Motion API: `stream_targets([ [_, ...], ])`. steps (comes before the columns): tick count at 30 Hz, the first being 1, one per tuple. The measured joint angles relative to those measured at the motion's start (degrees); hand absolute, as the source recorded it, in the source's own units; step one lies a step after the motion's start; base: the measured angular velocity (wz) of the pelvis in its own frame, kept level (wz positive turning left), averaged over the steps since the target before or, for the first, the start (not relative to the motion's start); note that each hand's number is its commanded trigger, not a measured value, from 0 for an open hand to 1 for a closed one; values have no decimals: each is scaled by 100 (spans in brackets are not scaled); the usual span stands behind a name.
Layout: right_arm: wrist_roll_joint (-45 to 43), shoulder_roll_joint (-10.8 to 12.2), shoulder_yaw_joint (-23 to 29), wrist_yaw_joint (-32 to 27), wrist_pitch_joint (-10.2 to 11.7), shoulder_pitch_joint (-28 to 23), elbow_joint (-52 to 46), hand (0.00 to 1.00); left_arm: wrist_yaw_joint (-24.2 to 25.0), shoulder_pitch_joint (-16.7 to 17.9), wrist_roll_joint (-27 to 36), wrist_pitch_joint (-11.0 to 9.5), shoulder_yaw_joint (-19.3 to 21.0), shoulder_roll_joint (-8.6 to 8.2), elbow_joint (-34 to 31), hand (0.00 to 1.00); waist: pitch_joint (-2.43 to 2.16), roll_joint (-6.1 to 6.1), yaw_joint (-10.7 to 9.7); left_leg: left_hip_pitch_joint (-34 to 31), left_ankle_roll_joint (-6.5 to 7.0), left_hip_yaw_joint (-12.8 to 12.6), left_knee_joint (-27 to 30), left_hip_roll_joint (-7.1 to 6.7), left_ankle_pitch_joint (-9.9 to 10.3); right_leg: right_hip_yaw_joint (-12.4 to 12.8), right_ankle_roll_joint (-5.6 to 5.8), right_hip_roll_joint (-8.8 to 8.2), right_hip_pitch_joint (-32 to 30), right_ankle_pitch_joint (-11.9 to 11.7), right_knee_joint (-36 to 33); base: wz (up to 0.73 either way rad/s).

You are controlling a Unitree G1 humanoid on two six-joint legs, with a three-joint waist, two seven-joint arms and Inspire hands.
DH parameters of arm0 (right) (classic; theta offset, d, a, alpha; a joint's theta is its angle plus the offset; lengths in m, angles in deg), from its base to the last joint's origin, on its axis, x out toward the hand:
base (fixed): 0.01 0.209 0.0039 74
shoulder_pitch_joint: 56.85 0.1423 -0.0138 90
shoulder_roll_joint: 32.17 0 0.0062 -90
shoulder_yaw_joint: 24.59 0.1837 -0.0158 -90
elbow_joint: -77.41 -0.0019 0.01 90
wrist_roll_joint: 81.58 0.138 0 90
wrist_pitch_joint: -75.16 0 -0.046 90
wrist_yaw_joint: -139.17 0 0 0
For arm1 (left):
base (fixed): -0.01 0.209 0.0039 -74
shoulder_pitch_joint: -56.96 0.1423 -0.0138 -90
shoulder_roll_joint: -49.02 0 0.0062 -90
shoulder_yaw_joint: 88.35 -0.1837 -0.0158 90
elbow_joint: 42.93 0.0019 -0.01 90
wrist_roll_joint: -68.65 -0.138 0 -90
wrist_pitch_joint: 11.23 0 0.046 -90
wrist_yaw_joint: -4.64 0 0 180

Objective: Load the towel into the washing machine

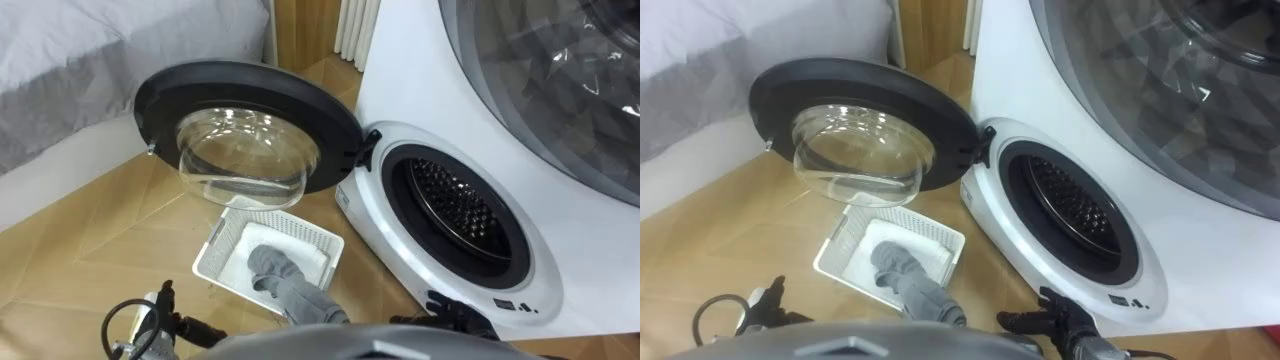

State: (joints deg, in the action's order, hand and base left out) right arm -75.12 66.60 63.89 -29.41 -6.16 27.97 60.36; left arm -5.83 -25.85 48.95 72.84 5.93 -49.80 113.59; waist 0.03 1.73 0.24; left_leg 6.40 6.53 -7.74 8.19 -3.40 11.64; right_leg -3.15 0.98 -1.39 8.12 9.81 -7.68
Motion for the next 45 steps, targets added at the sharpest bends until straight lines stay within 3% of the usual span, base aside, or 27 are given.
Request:
stream_targets([
  [17,2,-1,-23,-53,1,8,9,0,91,-25,-4,-57,-33,3,-5,0,-5,2,-5,-132,1,-32,22,0,-1,41,0,-2,-137,0,-5,-1],
  [22,35,-11,-188,-91,1,82,4,0,89,-61,-23,-54,-273,7,-2,0,-14,8,-7,-282,2,-144,27,6,-1,150,-3,5,-323,-2,-7,-12],
  [29,-5,-13,-342,-48,0,415,270,0,97,-423,-119,-71,-758,42,45,0,8,-19,-107,-605,10,-187,85,13,-7,165,-8,2,-641,-6,-49,-2],
  [32,-50,-25,-424,-49,0,609,272,0,111,-676,-220,-70,-1136,35,131,0,42,-73,-233,-852,18,-180,155,18,-12,144,-7,-10,-890,-8,-123,0],
  [39,-294,-21,-651,-31,-2,1015,269,0,111,-1406,-487,-203,-1409,-47,405,0,131,-225,-324,-1496,24,-347,343,87,-21,228,-33,-15,-1642,-26,-374,-15],
  [42,-340,-2,-735,-32,0,1340,271,0,87,-1827,-743,-318,-1520,-170,701,0,167,-268,-330,-1939,23,-450,513,138,-23,201,-37,-3,-2238,-19,-741,-25],
  [45,-367,12,-864,-98,0,1633,241,0,57,-2140,-1004,-334,-1657,-269,726,0,276,-255,-328,-2363,23,-442,736,165,-22,-19,-67,-49,-2849,9,-1271,-25],
])
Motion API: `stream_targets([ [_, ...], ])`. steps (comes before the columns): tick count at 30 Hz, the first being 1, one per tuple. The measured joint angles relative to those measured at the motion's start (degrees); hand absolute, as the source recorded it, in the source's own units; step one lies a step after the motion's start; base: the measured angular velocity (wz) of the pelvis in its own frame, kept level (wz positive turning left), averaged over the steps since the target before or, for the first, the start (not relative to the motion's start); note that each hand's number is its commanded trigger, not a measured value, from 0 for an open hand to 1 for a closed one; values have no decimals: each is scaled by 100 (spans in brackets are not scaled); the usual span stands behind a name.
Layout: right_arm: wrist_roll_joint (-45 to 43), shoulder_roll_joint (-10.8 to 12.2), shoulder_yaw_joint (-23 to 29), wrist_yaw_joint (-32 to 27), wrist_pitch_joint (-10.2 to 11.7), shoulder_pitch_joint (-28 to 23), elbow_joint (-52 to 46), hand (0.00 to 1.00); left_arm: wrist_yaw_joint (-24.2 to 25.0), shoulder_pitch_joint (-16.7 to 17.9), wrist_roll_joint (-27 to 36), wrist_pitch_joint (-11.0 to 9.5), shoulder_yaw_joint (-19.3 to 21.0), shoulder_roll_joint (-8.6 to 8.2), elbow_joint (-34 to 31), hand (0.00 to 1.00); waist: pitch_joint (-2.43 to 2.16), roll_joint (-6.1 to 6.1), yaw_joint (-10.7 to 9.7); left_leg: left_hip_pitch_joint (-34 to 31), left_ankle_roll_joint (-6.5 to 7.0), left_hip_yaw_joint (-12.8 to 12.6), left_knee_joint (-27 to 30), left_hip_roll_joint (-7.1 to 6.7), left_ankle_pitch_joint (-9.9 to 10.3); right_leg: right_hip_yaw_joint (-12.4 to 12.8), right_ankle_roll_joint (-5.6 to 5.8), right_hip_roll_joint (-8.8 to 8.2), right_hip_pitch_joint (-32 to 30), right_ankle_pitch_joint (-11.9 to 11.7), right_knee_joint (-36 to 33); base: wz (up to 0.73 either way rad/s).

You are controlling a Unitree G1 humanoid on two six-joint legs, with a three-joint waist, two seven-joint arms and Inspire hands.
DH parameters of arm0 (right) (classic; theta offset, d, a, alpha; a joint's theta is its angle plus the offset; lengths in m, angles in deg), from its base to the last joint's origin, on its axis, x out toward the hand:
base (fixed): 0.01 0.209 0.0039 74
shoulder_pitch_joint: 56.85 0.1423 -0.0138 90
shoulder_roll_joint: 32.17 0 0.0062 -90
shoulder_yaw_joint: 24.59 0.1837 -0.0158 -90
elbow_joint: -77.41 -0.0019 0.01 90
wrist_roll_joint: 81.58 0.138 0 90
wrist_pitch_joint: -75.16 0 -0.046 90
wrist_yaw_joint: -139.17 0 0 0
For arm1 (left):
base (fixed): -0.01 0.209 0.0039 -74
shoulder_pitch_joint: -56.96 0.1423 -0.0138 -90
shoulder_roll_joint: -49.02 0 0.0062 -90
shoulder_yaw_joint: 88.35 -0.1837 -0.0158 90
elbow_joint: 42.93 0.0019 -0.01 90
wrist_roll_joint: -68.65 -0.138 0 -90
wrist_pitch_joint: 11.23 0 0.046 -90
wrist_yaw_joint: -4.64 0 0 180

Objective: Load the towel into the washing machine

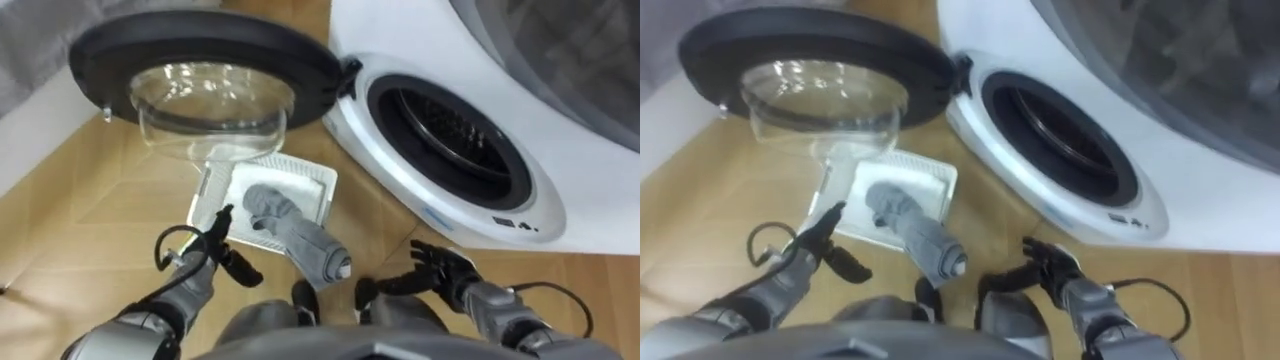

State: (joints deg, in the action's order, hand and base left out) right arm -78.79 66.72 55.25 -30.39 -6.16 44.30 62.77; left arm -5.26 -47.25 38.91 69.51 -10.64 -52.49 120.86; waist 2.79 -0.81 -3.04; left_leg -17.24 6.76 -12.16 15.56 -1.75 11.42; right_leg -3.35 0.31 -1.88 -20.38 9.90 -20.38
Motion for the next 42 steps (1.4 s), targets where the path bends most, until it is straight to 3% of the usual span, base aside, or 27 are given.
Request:
stream_targets([
  [1,2,7,-12,-31,0,46,-11,0,1,-67,-19,0,-71,-17,7,0,1,2,-6,-100,0,-3,40,-5,0,-21,-10,-15,-102,17,-107,-8],
  [3,0,36,-194,-144,-7,256,-64,0,2,-466,-174,1,-210,-86,140,0,85,4,-49,-580,-1,4,395,3,1,-65,-49,-65,-583,59,-485,7],
  [9,142,117,-670,-250,-80,583,-531,0,-92,-1128,-538,3,-528,-72,149,0,231,20,-154,-1859,4,-29,1297,34,28,6,-131,-166,-1808,237,-1298,7],
  [14,232,98,-1062,-295,-104,637,-979,0,-268,-1430,-873,14,-862,-46,100,0,255,0,-184,-2896,10,-24,2286,243,426,-11,-310,-95,-2808,509,-2151,-5],
  [20,834,55,-1223,-373,1,912,-1163,0,-542,-1561,-1098,17,-1460,-19,34,0,259,-5,-319,-3921,-39,-31,3230,413,564,-15,-411,-73,-3817,654,-3004,0],
  [24,1009,59,-1351,-434,148,1007,-1336,0,-730,-1711,-1258,-8,-1520,-3,34,0,260,-1,-433,-4539,-46,-40,3778,561,663,-30,-499,-15,-4424,703,-3476,-4],
  [32,1545,116,-1592,-435,295,1232,-1444,0,-947,-2104,-1616,-36,-1849,144,47,0,261,7,-665,-5230,-141,15,4410,735,832,-62,-645,99,-5106,795,-4025,-4],
  [38,1873,139,-1764,-435,286,1262,-1619,0,-1126,-2132,-2080,28,-2053,212,51,0,260,8,-773,-5606,-239,192,4779,906,970,-259,-789,191,-5348,881,-4216,-2],
  [42,1879,149,-1783,-429,255,1351,-1671,0,-1233,-2176,-2382,83,-2192,224,51,0,275,51,-832,-5772,-294,204,4923,902,1037,-261,-853,177,-5542,972,-4412,3],
])
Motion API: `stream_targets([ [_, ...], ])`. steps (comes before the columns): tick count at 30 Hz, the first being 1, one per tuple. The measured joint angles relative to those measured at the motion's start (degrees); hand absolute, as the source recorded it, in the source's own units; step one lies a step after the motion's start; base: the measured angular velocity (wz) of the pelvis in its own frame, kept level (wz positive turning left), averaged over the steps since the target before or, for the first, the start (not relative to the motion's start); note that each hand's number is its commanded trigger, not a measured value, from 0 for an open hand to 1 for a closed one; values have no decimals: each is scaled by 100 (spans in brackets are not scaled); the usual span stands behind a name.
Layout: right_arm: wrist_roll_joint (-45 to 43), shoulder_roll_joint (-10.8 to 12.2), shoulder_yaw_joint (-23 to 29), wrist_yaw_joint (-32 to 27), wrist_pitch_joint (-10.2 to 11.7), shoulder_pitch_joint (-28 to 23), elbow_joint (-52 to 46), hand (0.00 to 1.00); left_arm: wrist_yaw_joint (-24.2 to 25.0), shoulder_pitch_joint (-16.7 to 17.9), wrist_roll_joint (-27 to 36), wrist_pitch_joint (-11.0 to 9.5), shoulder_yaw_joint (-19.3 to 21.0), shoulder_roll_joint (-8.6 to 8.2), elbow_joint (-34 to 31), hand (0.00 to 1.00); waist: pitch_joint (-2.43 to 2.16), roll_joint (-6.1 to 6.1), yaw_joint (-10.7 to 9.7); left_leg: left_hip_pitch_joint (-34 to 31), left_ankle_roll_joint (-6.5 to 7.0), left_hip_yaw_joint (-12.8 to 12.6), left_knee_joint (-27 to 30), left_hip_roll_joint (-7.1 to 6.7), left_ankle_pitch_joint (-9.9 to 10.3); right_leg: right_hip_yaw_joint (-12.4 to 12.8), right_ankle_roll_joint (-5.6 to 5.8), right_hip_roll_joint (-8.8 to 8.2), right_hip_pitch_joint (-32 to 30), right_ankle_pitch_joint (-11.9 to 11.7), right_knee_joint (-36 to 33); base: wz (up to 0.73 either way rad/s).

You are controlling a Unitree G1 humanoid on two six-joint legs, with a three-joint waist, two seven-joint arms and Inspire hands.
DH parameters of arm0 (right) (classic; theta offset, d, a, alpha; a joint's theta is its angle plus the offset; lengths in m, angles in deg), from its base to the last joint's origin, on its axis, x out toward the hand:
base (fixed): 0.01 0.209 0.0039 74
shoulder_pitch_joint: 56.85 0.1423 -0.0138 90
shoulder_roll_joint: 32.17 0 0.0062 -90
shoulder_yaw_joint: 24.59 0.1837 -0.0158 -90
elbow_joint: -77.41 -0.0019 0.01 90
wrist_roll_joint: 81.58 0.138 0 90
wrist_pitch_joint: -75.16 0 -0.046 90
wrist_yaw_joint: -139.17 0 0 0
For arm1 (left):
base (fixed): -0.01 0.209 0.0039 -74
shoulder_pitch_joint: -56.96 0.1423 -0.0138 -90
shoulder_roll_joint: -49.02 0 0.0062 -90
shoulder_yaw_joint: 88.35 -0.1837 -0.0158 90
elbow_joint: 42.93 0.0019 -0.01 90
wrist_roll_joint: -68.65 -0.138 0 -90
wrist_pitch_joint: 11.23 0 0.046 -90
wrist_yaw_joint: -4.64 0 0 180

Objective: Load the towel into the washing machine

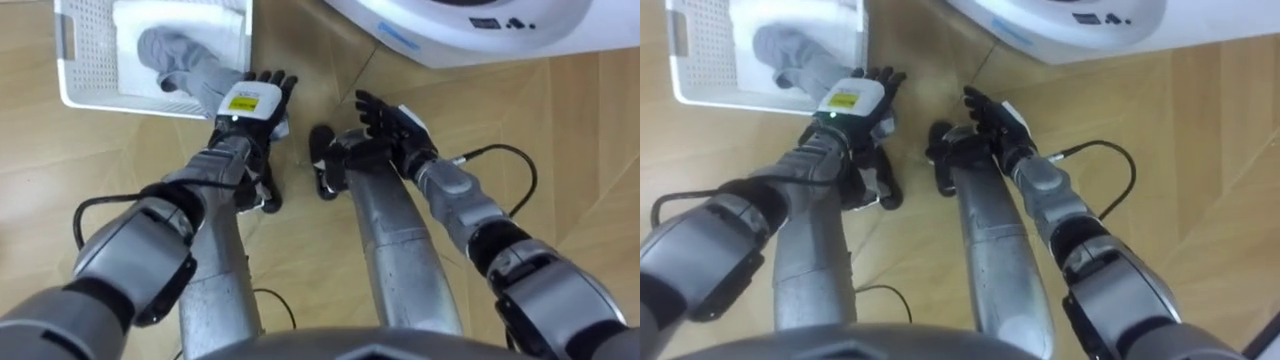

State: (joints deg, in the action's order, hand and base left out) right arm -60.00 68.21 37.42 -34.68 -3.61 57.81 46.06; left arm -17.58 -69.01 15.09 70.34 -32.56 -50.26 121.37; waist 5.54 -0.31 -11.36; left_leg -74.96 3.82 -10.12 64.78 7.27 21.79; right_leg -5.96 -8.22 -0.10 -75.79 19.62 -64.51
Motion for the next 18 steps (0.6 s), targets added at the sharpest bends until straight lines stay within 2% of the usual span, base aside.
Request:
stream_targets([
  [4,17,-26,-15,34,-15,22,-90,0,-21,-11,-85,75,-170,81,10,0,6,20,-106,-90,-41,27,110,10,66,-35,-56,-13,-86,98,-138,5],
  [5,16,-31,-19,35,-14,20,-103,0,-52,-48,-125,74,-213,98,28,7,6,20,-110,-120,-53,50,107,13,67,-62,-69,-13,-102,105,-128,5],
  [6,15,-40,-37,37,-14,24,-104,0,-120,-89,-127,76,-223,93,74,42,6,20,-113,-152,-65,75,110,15,69,-86,-81,-13,-123,112,-127,6],
  [7,18,-45,-52,37,-14,29,-104,0,-148,-105,-127,76,-236,99,89,100,6,20,-113,-165,-68,83,111,18,71,-96,-88,-12,-131,116,-127,6],
  [10,80,-59,-122,38,-16,64,-103,0,-233,-137,-115,78,-444,153,95,100,7,20,-111,-199,-87,110,139,49,87,-131,-118,4,-146,134,-127,0],
  [14,338,-80,-129,119,-54,137,-91,0,-95,-214,-105,108,-697,185,91,100,7,19,-105,-259,-105,116,137,44,109,-131,-130,9,-207,142,-124,-2],
  [18,543,-97,-131,162,-137,170,-91,0,97,-257,-110,238,-848,186,97,100,6,19,-104,-260,-103,115,88,35,110,-131,-131,7,-209,144,-83,0],
])
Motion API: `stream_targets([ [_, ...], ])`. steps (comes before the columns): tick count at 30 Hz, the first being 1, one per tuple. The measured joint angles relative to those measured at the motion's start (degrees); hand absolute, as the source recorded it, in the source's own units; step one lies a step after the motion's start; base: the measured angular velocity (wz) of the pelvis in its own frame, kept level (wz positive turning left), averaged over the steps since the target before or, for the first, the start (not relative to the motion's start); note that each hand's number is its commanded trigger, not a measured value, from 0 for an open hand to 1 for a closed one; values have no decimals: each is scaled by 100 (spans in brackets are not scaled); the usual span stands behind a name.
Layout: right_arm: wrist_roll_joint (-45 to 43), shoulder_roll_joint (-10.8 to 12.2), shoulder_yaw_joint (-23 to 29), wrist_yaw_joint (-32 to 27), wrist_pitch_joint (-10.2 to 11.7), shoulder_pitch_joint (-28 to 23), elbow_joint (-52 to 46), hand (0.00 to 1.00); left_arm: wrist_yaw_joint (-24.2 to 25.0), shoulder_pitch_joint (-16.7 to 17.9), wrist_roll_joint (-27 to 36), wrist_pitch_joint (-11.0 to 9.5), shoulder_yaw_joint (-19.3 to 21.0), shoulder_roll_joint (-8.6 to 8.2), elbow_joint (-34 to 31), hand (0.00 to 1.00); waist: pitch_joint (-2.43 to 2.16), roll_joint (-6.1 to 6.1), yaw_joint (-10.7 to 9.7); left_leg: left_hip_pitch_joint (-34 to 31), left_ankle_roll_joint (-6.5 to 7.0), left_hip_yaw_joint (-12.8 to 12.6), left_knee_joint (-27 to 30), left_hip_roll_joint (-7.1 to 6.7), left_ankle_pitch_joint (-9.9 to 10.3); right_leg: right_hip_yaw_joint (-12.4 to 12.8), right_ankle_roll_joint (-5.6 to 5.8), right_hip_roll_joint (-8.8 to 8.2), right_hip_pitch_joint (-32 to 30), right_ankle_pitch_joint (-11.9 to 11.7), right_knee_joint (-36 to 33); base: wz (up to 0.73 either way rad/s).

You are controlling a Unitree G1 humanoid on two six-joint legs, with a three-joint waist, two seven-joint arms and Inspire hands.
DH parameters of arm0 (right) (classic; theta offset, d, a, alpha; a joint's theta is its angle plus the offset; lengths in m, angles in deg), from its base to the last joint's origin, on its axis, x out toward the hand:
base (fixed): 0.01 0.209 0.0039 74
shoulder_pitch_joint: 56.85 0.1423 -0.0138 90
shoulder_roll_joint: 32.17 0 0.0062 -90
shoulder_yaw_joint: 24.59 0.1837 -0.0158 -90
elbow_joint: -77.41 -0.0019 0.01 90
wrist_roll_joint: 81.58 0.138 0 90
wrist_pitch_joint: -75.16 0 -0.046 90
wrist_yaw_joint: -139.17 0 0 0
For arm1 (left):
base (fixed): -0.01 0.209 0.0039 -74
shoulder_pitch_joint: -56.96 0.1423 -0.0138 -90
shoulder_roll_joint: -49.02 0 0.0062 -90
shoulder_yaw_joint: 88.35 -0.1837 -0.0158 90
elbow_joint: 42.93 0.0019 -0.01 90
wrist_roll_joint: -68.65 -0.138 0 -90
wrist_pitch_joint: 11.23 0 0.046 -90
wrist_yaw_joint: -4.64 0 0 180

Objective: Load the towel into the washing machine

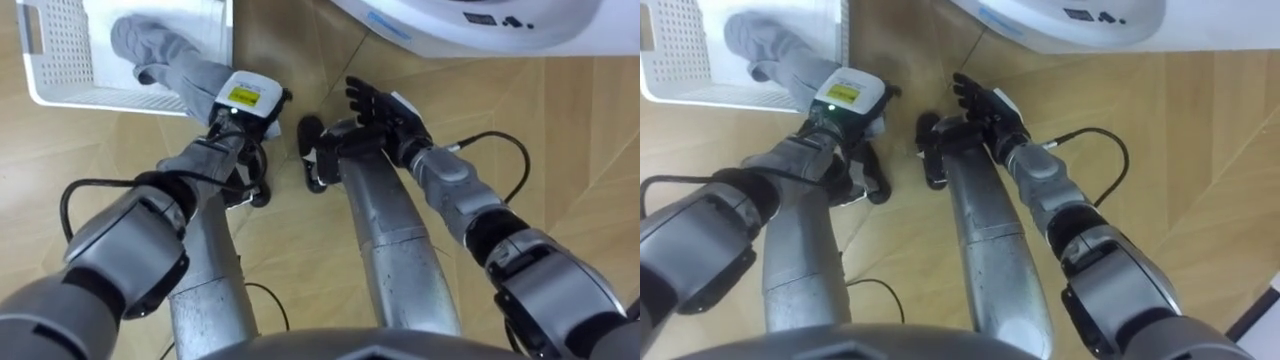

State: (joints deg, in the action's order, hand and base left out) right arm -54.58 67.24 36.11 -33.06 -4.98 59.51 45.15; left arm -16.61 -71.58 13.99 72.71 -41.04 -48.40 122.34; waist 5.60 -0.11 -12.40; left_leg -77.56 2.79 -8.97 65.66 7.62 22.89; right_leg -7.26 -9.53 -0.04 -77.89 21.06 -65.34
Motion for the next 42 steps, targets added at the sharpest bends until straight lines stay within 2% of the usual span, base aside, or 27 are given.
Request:
stream_targets([
  [5,53,-28,-91,42,-5,61,43,0,231,-59,3,211,-30,7,3,100,0,0,3,3,15,-6,-67,-7,-9,0,0,0,1,-1,67,0],
  [10,51,-35,-89,52,-61,59,60,0,365,-21,6,259,-28,17,14,100,-1,1,5,77,9,-12,-105,-23,6,6,0,0,58,0,103,0],
  [15,16,-10,-100,52,-187,-102,245,0,609,179,63,301,-23,-16,43,100,-4,6,-7,576,-2,-22,-318,-39,0,7,11,-2,573,3,327,0],
  [18,-60,5,-104,46,-184,-235,437,0,641,279,67,278,0,-73,50,100,-5,7,1,982,-13,-35,-521,-44,-7,0,43,9,982,-12,554,-3],
  [25,-56,4,-133,-128,-164,-702,498,0,490,624,267,-58,219,-117,143,100,-6,9,46,1999,-22,-145,-1146,-52,-41,-23,125,22,2001,-80,1226,-6],
  [32,-409,-132,-81,-172,-110,-804,722,0,-314,744,731,-405,1082,-57,56,100,-9,2,196,2854,-1,-190,-1626,-142,-86,-37,192,-20,2850,-115,1708,1],
  [35,-867,-200,-67,-215,-98,-845,653,0,-606,778,1183,-487,1327,41,-20,100,-11,-4,212,3138,-10,-180,-1757,-155,-96,-80,202,-23,3154,-110,1870,4],
  [37,-1139,-235,-38,-289,-85,-841,655,0,-725,800,1526,-532,1418,86,-183,100,-12,-6,237,3256,-17,-146,-1847,-215,-148,-108,205,-63,3281,-112,1933,13],
  [39,-1262,-320,-33,-290,-41,-886,654,0,-726,822,1915,-583,1522,91,-527,100,-21,-23,353,3373,-11,-137,-1990,-248,-226,-158,234,-91,3427,-133,2063,15],
  [42,-1454,-327,36,-262,-41,-916,657,0,-671,900,2456,-642,1623,81,-963,100,-23,-23,501,3480,-8,-141,-2076,-274,-249,-161,240,-111,3512,-140,2109,7],
])
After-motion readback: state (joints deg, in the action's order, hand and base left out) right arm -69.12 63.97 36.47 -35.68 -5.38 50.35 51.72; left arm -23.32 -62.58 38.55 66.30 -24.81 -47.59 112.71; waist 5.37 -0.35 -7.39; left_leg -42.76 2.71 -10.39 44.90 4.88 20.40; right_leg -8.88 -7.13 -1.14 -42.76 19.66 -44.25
